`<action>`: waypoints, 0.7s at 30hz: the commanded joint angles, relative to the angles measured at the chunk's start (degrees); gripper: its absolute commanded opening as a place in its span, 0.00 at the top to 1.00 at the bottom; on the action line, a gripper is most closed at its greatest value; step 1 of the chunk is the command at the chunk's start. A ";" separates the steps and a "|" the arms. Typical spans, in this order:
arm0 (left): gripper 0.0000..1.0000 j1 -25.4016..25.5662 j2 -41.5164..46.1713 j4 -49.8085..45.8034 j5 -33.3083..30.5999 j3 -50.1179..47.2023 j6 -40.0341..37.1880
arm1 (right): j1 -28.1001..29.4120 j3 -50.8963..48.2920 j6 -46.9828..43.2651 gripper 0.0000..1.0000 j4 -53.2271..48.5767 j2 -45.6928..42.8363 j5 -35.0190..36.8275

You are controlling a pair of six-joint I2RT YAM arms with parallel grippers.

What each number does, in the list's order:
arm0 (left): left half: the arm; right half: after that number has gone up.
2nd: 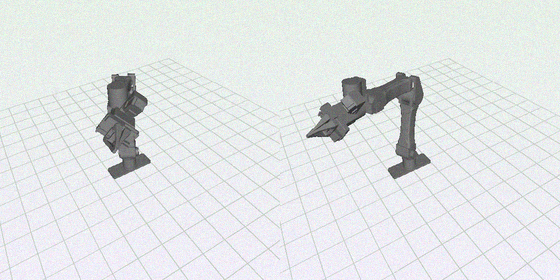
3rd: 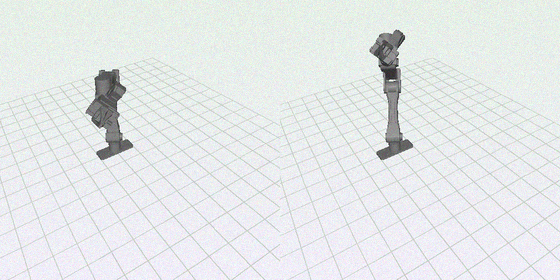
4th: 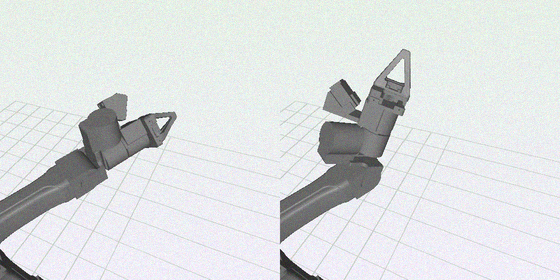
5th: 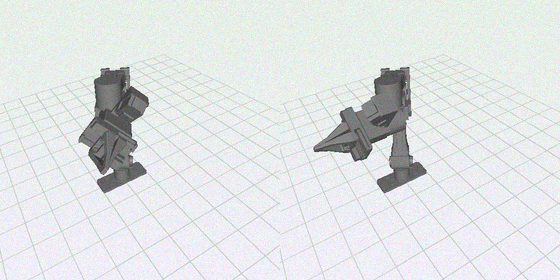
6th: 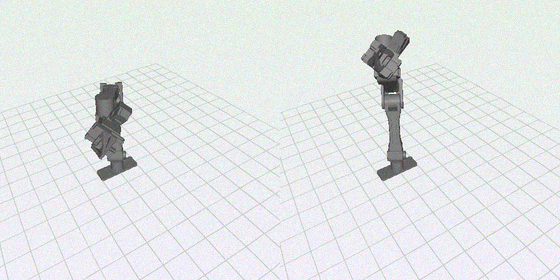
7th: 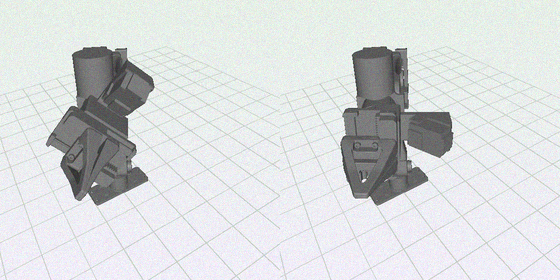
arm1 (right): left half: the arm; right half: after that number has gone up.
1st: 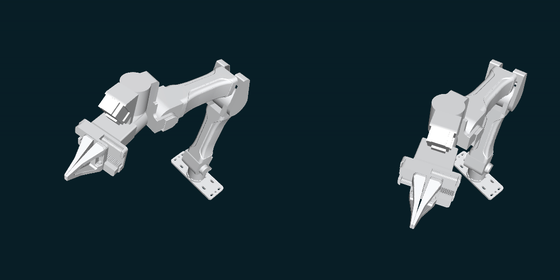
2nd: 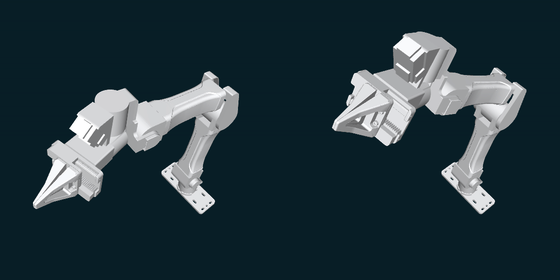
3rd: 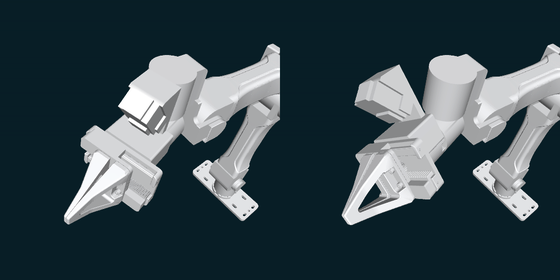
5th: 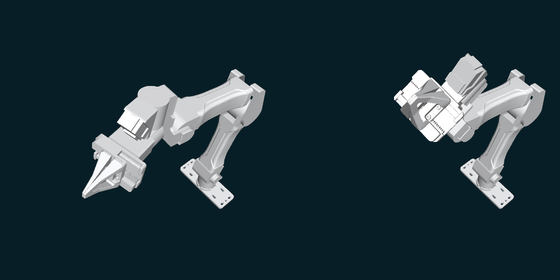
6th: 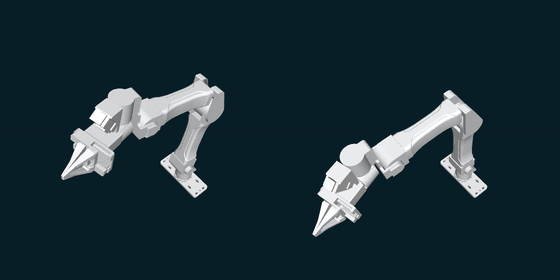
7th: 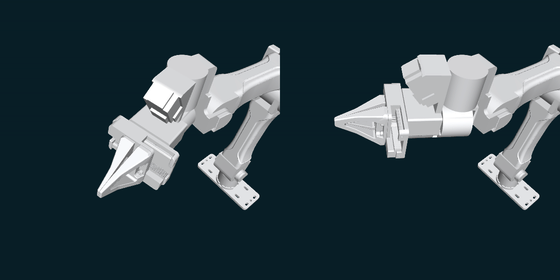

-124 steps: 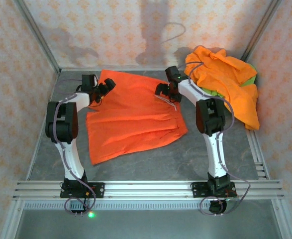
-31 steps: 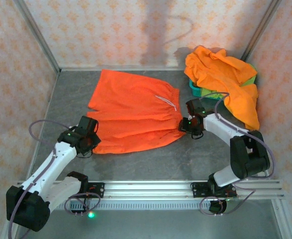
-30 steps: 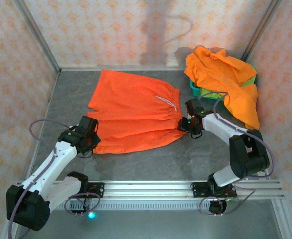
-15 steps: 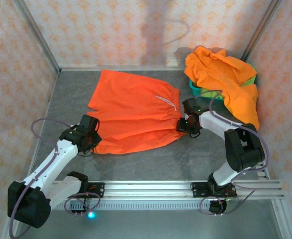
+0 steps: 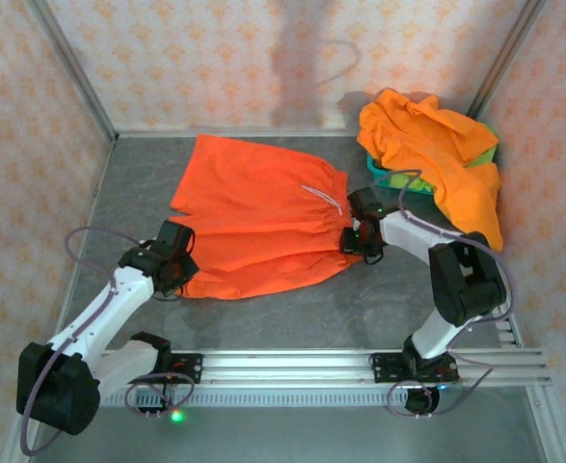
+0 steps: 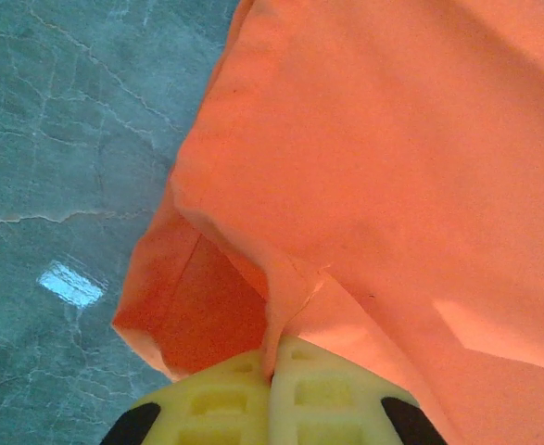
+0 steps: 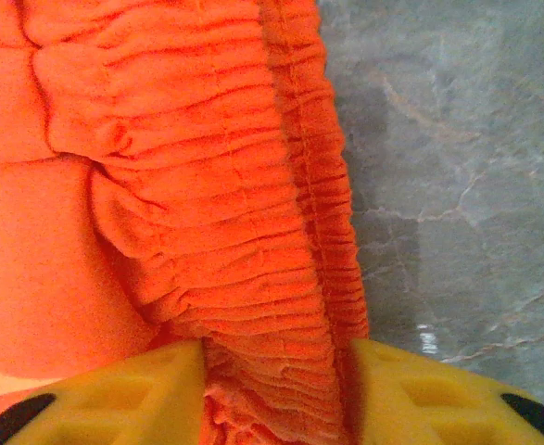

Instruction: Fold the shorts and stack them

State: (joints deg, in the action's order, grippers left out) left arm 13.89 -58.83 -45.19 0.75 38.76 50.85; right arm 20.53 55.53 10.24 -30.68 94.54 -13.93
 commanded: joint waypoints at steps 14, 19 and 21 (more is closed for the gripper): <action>1.00 -8.38 8.51 -8.61 -9.17 15.37 -8.92 | -1.23 5.24 3.31 1.00 -5.91 -11.33 2.28; 1.00 -12.19 9.43 -10.37 -9.82 21.22 -11.79 | -2.75 5.64 4.16 1.00 -5.28 -17.45 -0.10; 1.00 -12.47 9.35 -10.57 -10.74 23.32 -12.57 | -3.18 5.48 4.76 1.00 -4.91 -19.55 -0.48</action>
State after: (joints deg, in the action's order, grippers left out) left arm 2.70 -49.78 -51.94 -4.80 59.09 41.39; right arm 19.05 60.47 13.56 -34.30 77.25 -16.53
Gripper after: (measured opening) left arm 0.041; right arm 0.045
